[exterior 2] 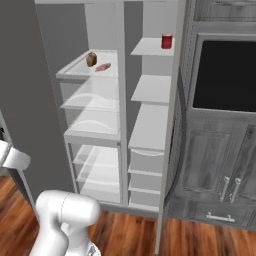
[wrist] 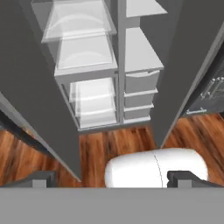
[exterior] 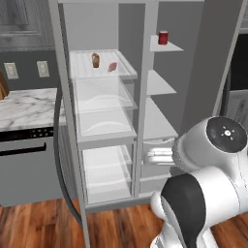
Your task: Pick up the frozen steak from the freezer, place it on any shelf in the fridge, and close the fridge and freezer doors when done.
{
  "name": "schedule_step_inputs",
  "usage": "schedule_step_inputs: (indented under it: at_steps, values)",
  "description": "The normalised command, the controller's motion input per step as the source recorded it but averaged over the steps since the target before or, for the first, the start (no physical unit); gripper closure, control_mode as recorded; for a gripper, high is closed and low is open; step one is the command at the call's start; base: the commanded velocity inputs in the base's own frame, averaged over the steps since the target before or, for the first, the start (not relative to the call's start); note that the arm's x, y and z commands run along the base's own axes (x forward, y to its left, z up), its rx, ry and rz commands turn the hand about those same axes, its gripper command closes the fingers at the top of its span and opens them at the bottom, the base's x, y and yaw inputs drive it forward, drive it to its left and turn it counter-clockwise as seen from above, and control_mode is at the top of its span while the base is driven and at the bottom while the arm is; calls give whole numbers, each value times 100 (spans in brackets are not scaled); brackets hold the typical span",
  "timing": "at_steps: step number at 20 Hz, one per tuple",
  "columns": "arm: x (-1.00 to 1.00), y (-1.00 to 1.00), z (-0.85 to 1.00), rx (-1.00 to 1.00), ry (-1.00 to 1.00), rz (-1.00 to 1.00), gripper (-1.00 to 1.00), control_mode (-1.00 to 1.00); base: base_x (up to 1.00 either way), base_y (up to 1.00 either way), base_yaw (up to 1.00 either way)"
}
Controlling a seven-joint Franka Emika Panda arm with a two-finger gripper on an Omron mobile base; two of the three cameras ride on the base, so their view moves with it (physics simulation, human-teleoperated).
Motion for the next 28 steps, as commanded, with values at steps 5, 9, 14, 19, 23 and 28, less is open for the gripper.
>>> schedule_step_inputs:
  at_steps: [5,9,14,19,23,28]
  values:
    - [-74,100,0,-1,-29,11,-100,-100,0,0,0]
    - [-64,100,0,0,-29,8,-100,-100,0,0,0]
    - [-23,100,-1,0,-22,1,-100,-100,0,0,0]
    - [33,100,-11,2,-9,-7,-100,-100,0,0,0]
    - [77,97,-2,-1,-8,-17,-100,-100,0,0,0]
    - [84,62,-23,-4,-5,-19,-100,-100,0,0,0]
